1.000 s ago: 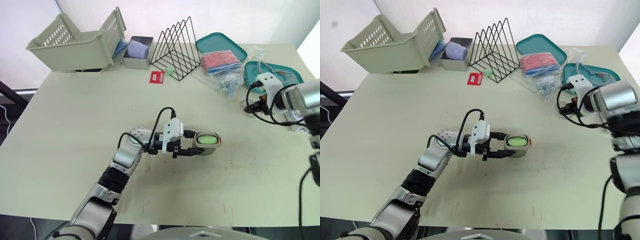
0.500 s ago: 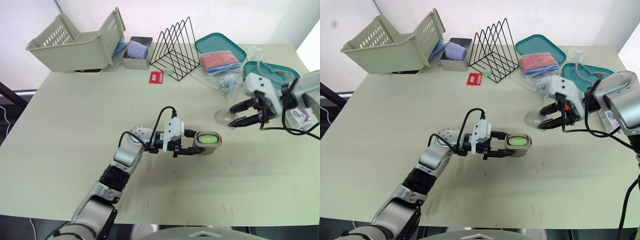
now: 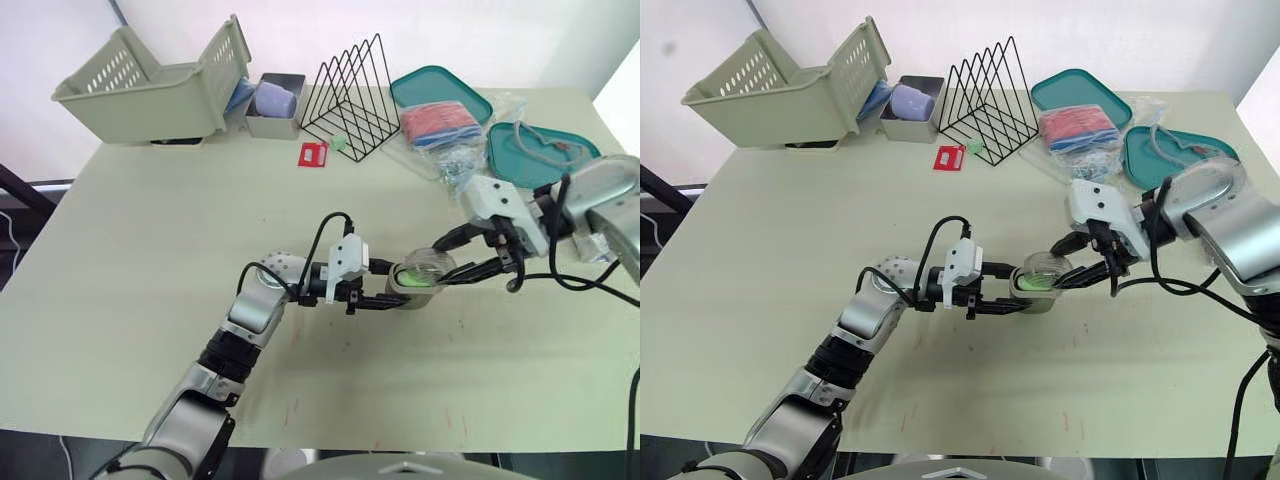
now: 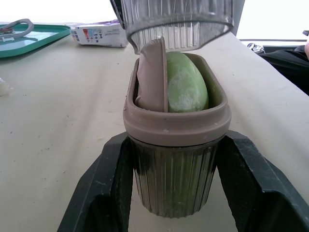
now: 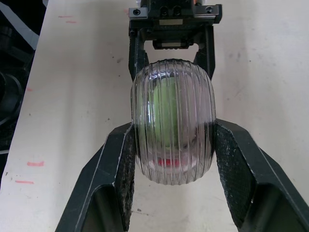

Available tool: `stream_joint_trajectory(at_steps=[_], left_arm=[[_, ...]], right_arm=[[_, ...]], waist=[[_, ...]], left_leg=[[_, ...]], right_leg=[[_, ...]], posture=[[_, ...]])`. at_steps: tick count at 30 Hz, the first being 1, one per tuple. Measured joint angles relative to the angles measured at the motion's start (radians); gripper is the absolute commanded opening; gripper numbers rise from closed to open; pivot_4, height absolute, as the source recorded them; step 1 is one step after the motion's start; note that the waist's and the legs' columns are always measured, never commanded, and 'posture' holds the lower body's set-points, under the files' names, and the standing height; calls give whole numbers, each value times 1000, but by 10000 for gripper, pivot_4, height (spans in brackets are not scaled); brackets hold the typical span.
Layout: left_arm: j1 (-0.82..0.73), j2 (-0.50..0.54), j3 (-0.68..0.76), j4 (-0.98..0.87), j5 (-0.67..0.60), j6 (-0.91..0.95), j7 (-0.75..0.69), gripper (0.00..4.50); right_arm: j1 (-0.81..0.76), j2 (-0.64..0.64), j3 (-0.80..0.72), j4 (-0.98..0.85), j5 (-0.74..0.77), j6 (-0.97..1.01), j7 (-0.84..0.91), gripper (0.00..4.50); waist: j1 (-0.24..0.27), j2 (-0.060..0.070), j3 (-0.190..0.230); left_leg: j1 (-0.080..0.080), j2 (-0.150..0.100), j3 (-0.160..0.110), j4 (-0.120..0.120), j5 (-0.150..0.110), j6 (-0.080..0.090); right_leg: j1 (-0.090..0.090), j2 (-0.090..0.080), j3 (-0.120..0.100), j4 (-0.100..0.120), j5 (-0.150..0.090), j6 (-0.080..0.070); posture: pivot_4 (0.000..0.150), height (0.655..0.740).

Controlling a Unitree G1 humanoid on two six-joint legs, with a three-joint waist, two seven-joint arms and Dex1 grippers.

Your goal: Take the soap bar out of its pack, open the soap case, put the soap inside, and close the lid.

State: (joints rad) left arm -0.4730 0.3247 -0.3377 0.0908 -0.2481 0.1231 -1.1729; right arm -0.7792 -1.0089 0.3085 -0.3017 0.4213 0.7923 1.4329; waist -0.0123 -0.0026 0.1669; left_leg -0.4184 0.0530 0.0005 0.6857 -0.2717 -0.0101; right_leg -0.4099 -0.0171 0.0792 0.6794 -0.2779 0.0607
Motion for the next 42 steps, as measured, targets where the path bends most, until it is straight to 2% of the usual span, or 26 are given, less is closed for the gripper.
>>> stream_joint_trajectory(at_steps=[42], left_arm=[[3, 0, 0, -2, 11, -1, 2, 20247]], right_arm=[[28, 81, 10, -73, -55, 14, -51, 17905]], waist=[[-2, -1, -1]], left_leg=[[4, 0, -2, 0, 0, 0]], right_leg=[[4, 0, -2, 0, 0, 0]], posture=[[1500, 7400]])
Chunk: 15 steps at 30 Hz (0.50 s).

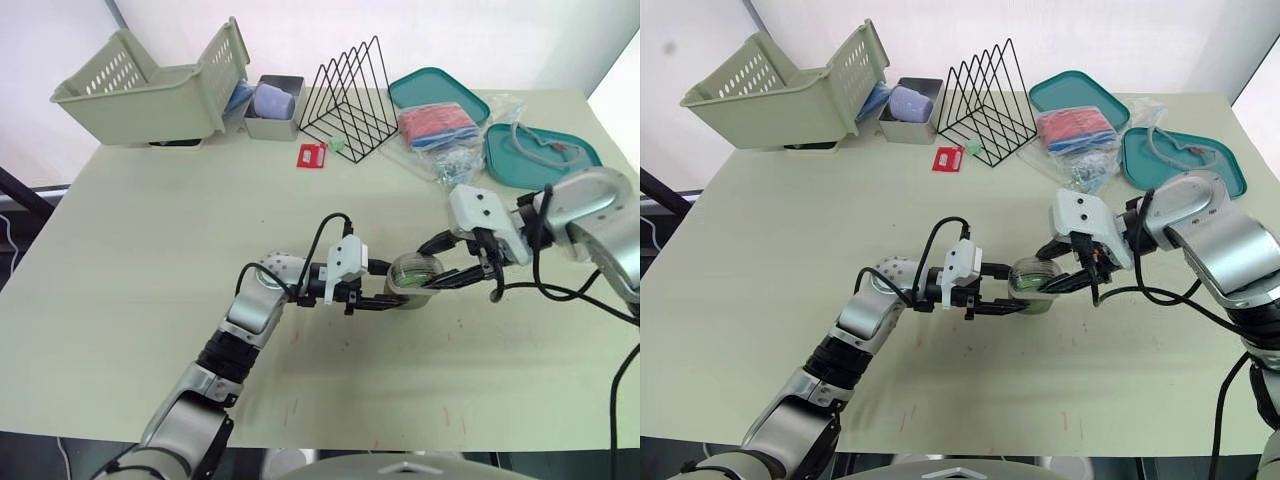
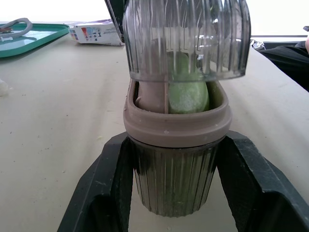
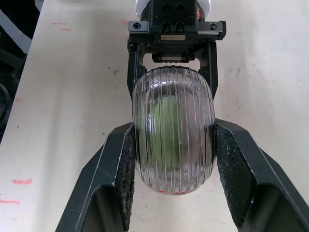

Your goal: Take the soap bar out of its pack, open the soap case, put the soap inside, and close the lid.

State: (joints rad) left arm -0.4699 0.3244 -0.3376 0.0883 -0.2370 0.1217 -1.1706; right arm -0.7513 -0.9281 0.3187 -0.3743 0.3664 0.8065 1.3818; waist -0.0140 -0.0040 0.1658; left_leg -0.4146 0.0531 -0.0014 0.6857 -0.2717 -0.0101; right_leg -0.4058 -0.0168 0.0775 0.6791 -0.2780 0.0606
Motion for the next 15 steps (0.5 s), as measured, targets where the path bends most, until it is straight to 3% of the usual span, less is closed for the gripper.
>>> stream_joint_trajectory(at_steps=[15], left_arm=[[0, -2, 0, 0, 8, 5, 6, 20247]], right_arm=[[-13, 4, 29, -38, -37, 61, -25, 17905]], waist=[[0, -3, -4]], left_leg=[[1, 0, -1, 0, 0, 0]], right_leg=[[1, 0, -1, 0, 0, 0]], posture=[[1500, 7400]])
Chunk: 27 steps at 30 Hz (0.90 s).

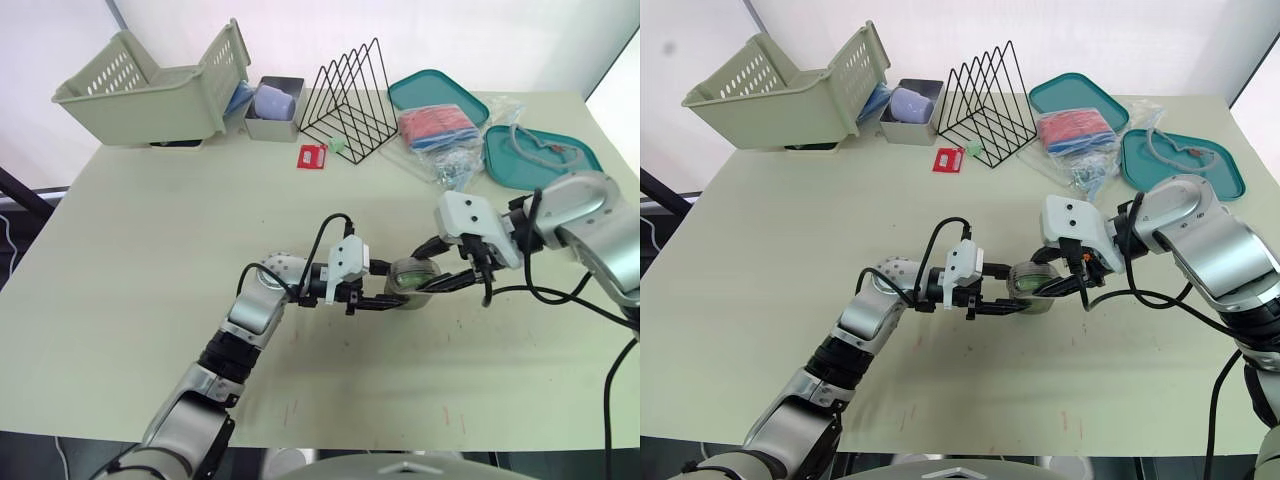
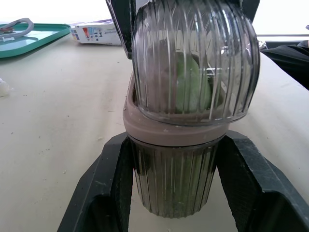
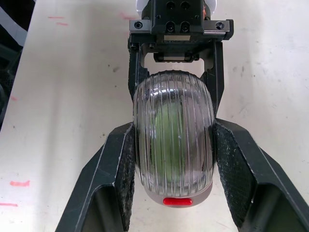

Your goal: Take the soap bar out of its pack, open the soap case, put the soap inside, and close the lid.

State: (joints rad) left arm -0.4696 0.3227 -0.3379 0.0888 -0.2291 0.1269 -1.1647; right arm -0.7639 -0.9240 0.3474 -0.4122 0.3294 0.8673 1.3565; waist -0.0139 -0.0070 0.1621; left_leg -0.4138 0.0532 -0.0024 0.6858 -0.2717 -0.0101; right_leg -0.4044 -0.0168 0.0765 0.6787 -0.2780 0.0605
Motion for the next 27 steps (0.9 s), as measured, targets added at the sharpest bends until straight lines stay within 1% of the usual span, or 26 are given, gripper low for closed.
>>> stream_joint_trajectory(at_steps=[11, 27], left_arm=[[0, -2, -2, 0, 0, 2, 5, 20247], [-3, -8, -5, 3, 0, 3, 10, 20247]], right_arm=[[-31, -13, 8, -7, 7, 65, -7, 17905], [-42, -41, 16, -19, 14, 88, -13, 17905]], waist=[[1, 0, 0], [1, 0, 0]], left_leg=[[0, 0, 0, 0, 0, 0], [0, 0, 0, 0, 0, 0]], right_leg=[[0, 0, 0, 0, 0, 0], [0, 0, 0, 0, 0, 0]], posture=[[1500, 7400], [1500, 7400]])
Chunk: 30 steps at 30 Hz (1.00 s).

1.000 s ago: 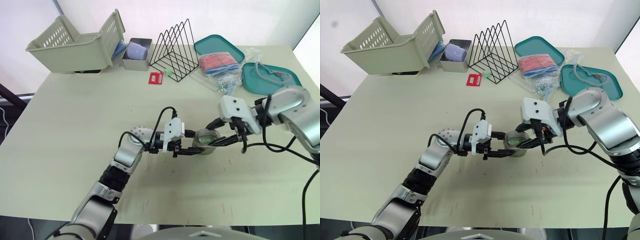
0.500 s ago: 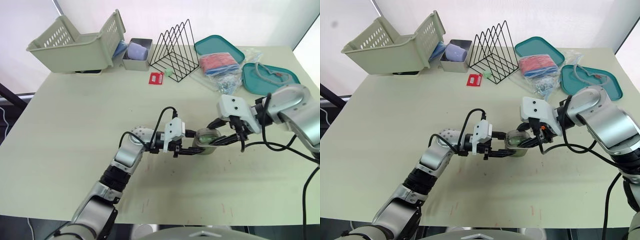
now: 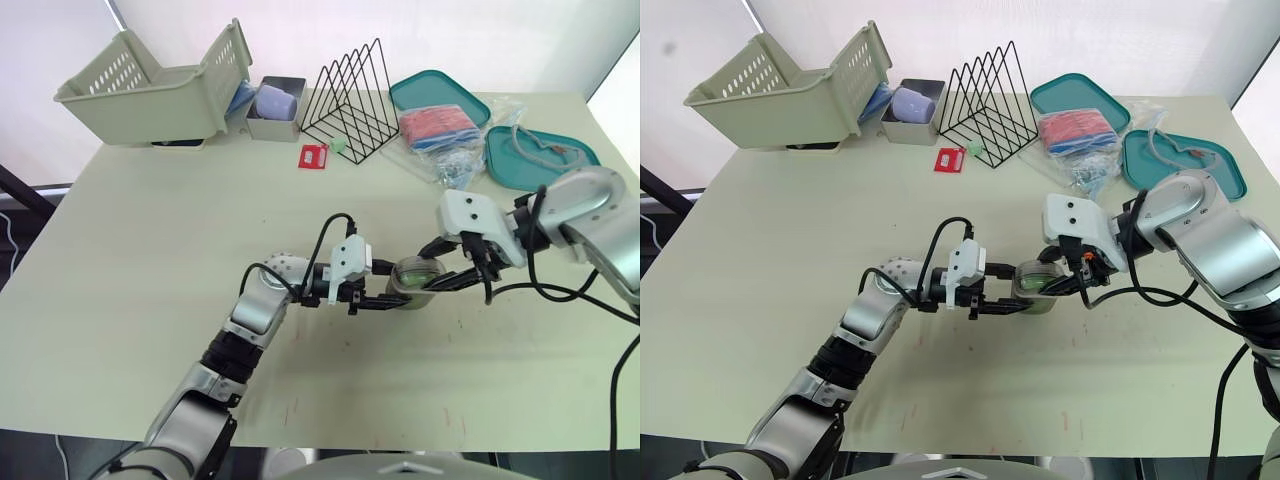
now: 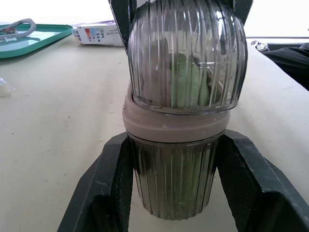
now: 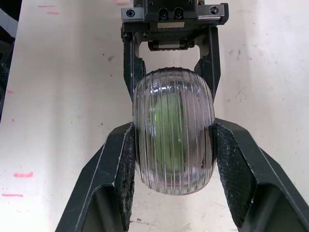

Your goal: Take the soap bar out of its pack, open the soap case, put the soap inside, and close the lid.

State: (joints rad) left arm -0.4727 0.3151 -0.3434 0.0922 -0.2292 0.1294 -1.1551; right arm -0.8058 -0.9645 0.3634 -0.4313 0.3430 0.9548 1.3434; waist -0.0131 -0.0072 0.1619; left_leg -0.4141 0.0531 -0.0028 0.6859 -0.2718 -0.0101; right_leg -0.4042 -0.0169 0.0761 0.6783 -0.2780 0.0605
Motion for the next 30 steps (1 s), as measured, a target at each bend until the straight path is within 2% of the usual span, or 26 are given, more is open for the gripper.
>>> stream_joint_trajectory(at_steps=[30], left_arm=[[0, 1, 0, 0, -1, 3, 6, 20247]], right_arm=[[-16, 0, 13, 8, 1, 21, -22, 17905]], waist=[[0, 0, 0]], left_leg=[[0, 0, 0, 0, 0, 0]], right_leg=[[0, 0, 0, 0, 0, 0]], posture=[[1500, 7400]])
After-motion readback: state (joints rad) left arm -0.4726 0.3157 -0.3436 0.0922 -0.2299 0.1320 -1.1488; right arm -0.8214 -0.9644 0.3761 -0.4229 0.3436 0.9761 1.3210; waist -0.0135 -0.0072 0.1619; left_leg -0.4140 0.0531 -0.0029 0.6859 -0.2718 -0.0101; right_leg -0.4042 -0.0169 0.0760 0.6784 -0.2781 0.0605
